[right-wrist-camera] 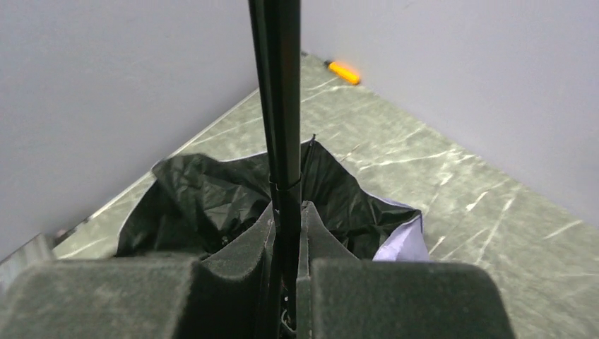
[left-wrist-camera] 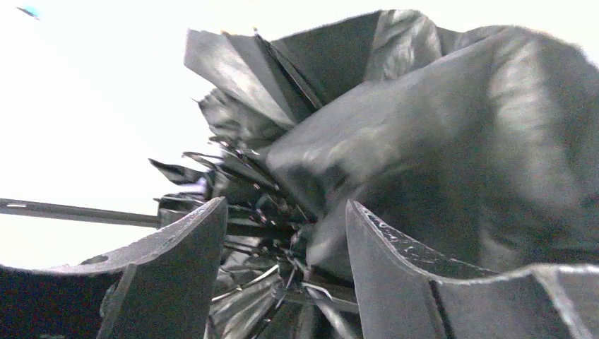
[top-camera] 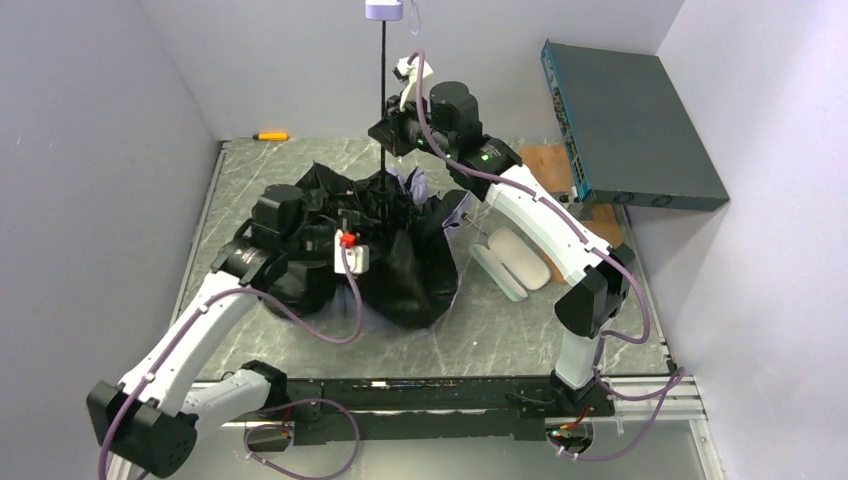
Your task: Open the umbrella
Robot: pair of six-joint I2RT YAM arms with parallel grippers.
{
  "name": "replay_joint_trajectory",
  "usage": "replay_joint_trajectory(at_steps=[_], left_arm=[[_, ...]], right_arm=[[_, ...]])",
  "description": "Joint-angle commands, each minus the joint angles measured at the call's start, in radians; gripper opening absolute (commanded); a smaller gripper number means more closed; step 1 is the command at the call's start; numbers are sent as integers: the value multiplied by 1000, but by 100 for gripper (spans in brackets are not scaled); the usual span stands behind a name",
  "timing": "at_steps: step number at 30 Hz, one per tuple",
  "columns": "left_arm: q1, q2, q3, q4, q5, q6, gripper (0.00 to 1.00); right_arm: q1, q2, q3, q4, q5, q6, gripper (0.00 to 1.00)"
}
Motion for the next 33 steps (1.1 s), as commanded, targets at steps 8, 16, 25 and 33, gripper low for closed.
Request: replay_joint_trajectory(at_steps=[8, 16, 25, 33], left_arm=[[-130, 46, 193, 193, -274, -213, 44], [-217, 145, 124, 360, -544, -147, 36], [-230, 275, 36, 538, -729, -81, 35], [-283, 337, 24, 321, -376, -13, 62]], right_arm=[[90, -71, 37, 143, 405, -63, 0], [125, -84, 36, 165, 453, -13, 0], [150, -100, 50, 148, 436, 15, 0], [152, -78, 93, 171, 439, -3, 0]])
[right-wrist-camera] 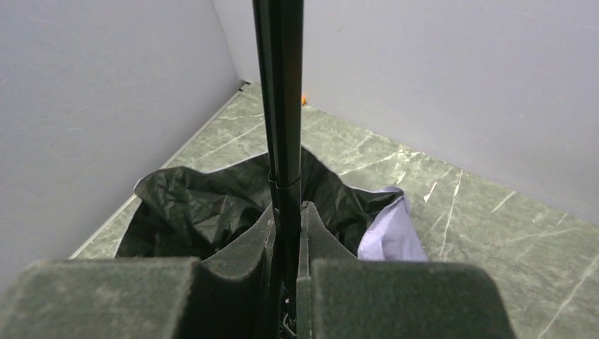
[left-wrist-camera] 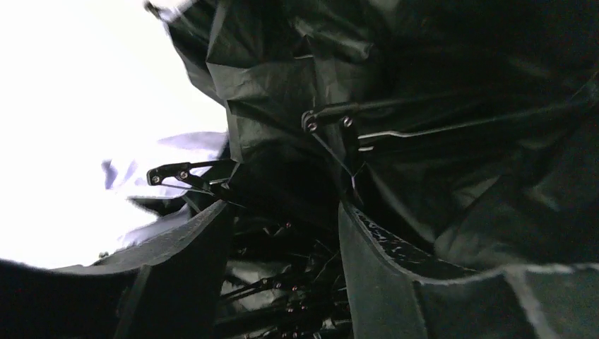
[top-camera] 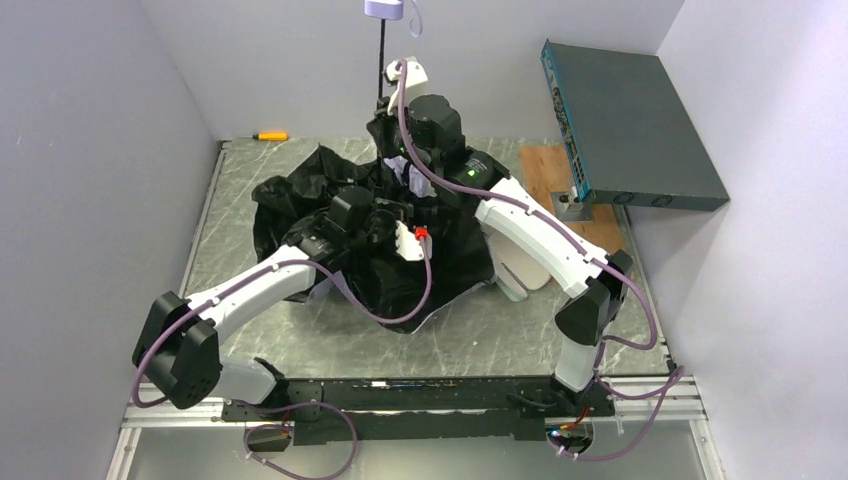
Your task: Open the umbrella
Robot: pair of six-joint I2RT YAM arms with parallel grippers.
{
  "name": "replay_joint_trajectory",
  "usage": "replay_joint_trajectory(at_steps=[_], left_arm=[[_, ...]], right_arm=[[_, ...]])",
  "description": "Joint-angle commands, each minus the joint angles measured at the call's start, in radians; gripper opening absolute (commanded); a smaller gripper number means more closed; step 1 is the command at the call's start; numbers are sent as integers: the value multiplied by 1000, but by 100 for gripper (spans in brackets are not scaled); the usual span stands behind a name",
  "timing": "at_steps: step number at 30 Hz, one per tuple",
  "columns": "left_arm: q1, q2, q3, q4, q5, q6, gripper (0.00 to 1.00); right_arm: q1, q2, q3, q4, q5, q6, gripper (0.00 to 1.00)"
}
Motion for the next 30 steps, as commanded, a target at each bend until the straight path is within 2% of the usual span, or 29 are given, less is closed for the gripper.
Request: replay_joint_trajectory(at_steps=[1, 7, 10, 14, 18, 22, 23, 25, 29, 30], left_arm=[[-52, 38, 23, -154, 240, 27, 66], [-109, 77, 25, -302, 315, 30, 81], [-109, 33, 35, -232, 278, -98, 87], [-102, -43, 162, -208, 278, -254, 98], [-102, -143, 176, -143, 296, -343, 100], [-86, -265, 121, -68, 293, -415, 100], [-76, -282, 116, -78, 284, -435, 99], [-7, -286, 133, -123, 306, -503, 89], [246, -180, 304, -314, 555, -733, 51], [283, -149, 340, -352, 607, -771, 45]], right_arm=[[4, -51, 96, 147, 17, 1, 0], [-4, -35, 131, 196, 33, -52, 0], [-24, -44, 107, 213, -4, -70, 0], [-52, -85, 5, 214, -120, -83, 0], [-65, -172, -173, 285, -209, -89, 0], [-67, -202, -229, 297, -252, -89, 0], [-69, -207, -234, 300, -262, -86, 0], [-69, -213, -240, 313, -281, -87, 0], [-69, -221, -243, 337, -301, -96, 0], [-70, -223, -247, 344, -307, -96, 0]])
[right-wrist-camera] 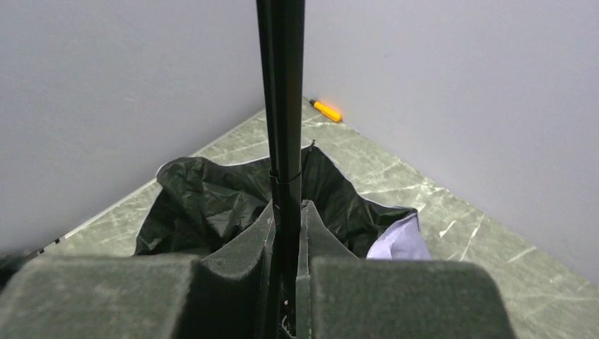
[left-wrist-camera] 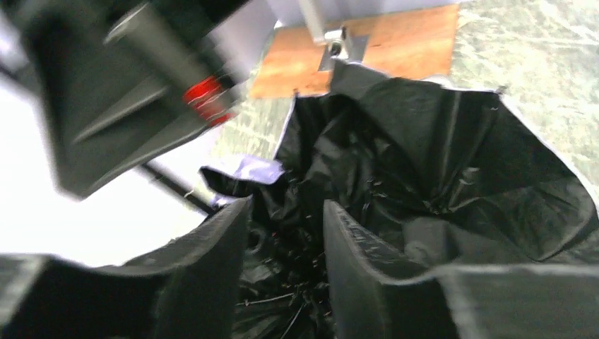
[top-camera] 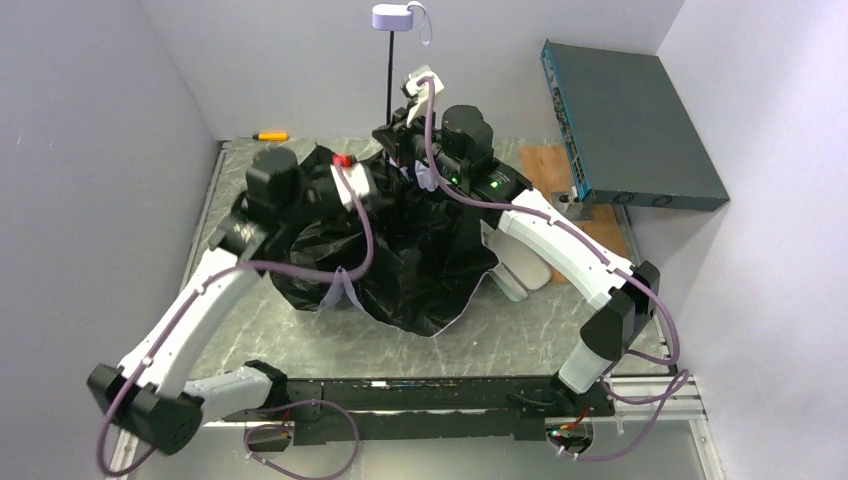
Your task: Open the umbrella
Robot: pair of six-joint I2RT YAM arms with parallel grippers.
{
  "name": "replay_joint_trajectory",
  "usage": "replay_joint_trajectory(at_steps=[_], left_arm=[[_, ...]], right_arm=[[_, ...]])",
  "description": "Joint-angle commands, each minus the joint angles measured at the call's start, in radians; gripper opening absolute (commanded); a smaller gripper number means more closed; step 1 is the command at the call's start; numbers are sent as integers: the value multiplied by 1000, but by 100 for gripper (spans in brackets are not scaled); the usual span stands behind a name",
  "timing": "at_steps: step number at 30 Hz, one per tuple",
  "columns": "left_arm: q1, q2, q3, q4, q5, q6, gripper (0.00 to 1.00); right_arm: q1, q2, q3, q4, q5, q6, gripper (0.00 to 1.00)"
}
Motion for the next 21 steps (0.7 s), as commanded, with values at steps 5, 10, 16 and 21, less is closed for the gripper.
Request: replay_joint_trajectory(at_steps=[5, 10, 16, 21], left_arm=[[209, 129, 61, -69, 283, -377, 38], [226, 208, -35, -61, 242, -355, 34], [233, 281, -197, 5, 267, -351, 32], [245, 370, -316, 120, 273, -462, 30]], right_arm=[[0, -57, 28, 162, -61, -9, 0], [-10, -53, 12, 181, -87, -7, 0], [-70, -69, -172, 358, -179, 20, 0], [-120, -42, -235, 480, -240, 72, 0]])
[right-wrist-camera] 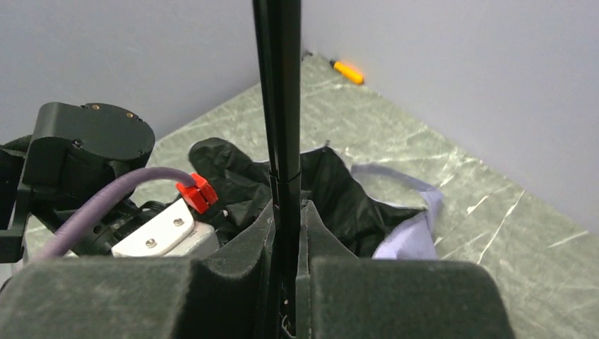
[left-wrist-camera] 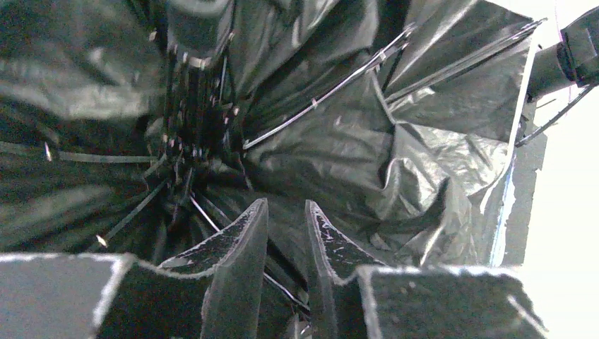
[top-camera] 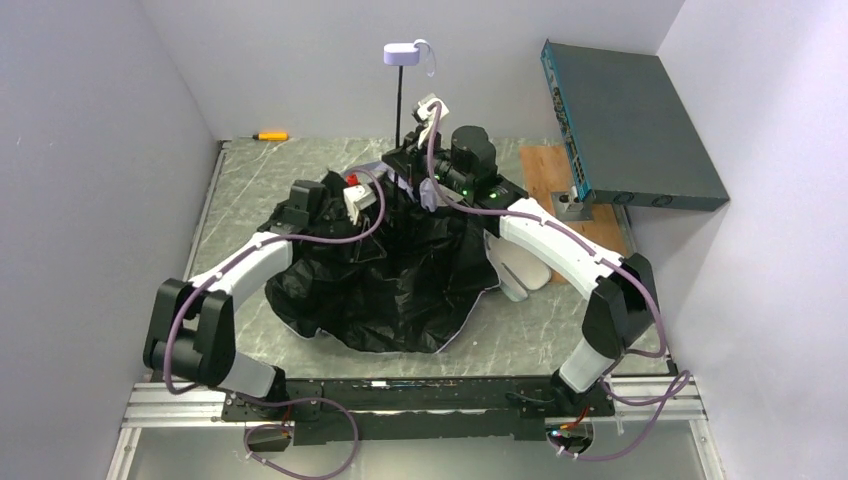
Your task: Open the umbrella
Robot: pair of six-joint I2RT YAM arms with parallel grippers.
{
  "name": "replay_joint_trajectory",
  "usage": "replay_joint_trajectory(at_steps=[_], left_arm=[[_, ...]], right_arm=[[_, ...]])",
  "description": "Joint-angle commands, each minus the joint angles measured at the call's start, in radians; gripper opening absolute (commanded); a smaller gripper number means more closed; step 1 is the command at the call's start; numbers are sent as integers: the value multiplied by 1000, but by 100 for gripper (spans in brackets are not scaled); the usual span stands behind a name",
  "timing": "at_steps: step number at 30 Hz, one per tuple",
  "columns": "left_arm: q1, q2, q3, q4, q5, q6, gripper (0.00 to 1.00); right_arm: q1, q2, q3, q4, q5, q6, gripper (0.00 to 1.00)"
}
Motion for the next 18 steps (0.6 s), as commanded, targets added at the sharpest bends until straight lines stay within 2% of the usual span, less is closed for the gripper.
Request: replay_joint_trajectory(at_steps=[1, 8, 13, 15, 18], left_arm=[[16, 61, -101, 130, 32, -122, 30], [24, 148, -212, 206, -57, -275, 34], [32, 200, -228, 205, -124, -279, 43], [52, 179, -230, 221, -69, -258, 53], [71, 15, -251, 336, 43, -249, 73]], right_arm=[[-50, -12, 21, 261, -64, 55, 0], [-94, 66, 57, 303, -111, 31, 0], [-123, 129, 98, 308, -185, 30, 0], [-124, 142, 108, 288, -243, 33, 0], [-120, 130, 73, 284, -320, 60, 0]])
